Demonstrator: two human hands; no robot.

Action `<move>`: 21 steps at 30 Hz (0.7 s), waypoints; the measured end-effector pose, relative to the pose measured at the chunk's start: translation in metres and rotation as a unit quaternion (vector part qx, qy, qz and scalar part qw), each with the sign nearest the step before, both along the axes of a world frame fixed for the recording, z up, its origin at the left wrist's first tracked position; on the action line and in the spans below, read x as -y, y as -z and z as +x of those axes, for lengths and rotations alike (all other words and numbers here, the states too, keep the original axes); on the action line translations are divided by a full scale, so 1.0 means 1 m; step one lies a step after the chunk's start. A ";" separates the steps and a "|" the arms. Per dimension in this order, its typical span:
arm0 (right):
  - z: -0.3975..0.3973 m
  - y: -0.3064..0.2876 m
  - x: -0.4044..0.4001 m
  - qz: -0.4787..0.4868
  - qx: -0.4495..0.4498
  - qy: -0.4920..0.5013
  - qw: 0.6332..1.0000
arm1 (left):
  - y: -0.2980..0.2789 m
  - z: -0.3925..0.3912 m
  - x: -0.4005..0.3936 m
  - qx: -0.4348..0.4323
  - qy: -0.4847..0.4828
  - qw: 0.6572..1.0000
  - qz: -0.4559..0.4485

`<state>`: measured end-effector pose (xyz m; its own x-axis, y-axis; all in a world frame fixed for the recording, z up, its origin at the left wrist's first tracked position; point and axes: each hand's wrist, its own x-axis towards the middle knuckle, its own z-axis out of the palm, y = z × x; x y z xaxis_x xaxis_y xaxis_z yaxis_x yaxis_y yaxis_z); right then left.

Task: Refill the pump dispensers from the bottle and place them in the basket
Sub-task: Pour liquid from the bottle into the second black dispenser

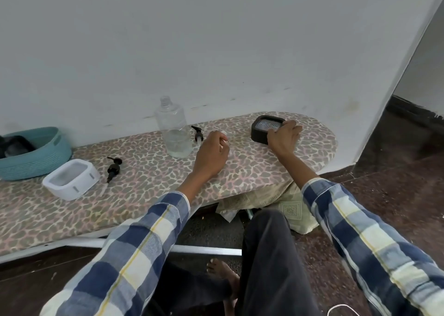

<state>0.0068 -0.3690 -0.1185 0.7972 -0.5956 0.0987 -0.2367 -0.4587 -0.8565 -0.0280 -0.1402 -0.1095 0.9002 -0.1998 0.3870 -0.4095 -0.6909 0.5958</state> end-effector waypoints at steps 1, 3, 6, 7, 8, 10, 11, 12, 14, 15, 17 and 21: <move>0.001 0.000 0.002 0.028 -0.006 0.003 1.000 | 0.001 0.003 0.005 -0.005 0.003 1.000 -0.005; 0.003 0.001 0.007 0.067 -0.016 -0.004 0.998 | 0.003 0.009 0.014 -0.014 0.005 1.000 -0.018; 0.005 0.002 0.015 0.103 -0.041 -0.020 0.994 | 0.004 0.016 0.028 -0.031 0.000 0.999 -0.038; 0.006 0.000 0.017 0.116 -0.049 -0.023 0.992 | 0.004 0.019 0.032 -0.040 -0.002 0.998 -0.044; 0.007 -0.001 0.020 0.127 -0.055 -0.026 0.990 | 0.005 0.021 0.037 -0.052 -0.002 0.997 -0.049; 0.009 -0.005 0.024 0.151 -0.077 -0.030 0.985 | 0.006 0.027 0.046 -0.074 -0.001 0.996 -0.052; 0.011 -0.006 0.027 0.161 -0.085 -0.032 0.983 | 0.005 0.030 0.051 -0.085 0.000 0.995 -0.053; 0.012 -0.007 0.028 0.168 -0.088 -0.036 0.981 | 0.004 0.033 0.055 -0.098 0.002 0.994 -0.055; 0.013 -0.007 0.031 0.185 -0.082 -0.039 0.978 | 0.000 0.038 0.066 -0.131 0.006 0.989 -0.065; 0.013 -0.006 0.033 0.200 -0.074 -0.037 0.976 | -0.002 0.040 0.071 -0.147 0.007 0.987 -0.071; 0.010 -0.006 0.034 0.224 -0.054 -0.041 0.972 | -0.009 0.044 0.081 -0.179 0.009 0.980 -0.087; 0.005 0.002 0.036 0.215 -0.025 -0.060 0.974 | -0.010 0.052 0.093 -0.235 0.020 0.965 -0.113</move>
<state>0.0113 -0.4047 -0.1204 0.8613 -0.4748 -0.1807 -0.2504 -0.0872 -0.9642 0.0244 -0.2330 -0.0997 0.9804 -0.1956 -0.0251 -0.0800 -0.5106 0.8561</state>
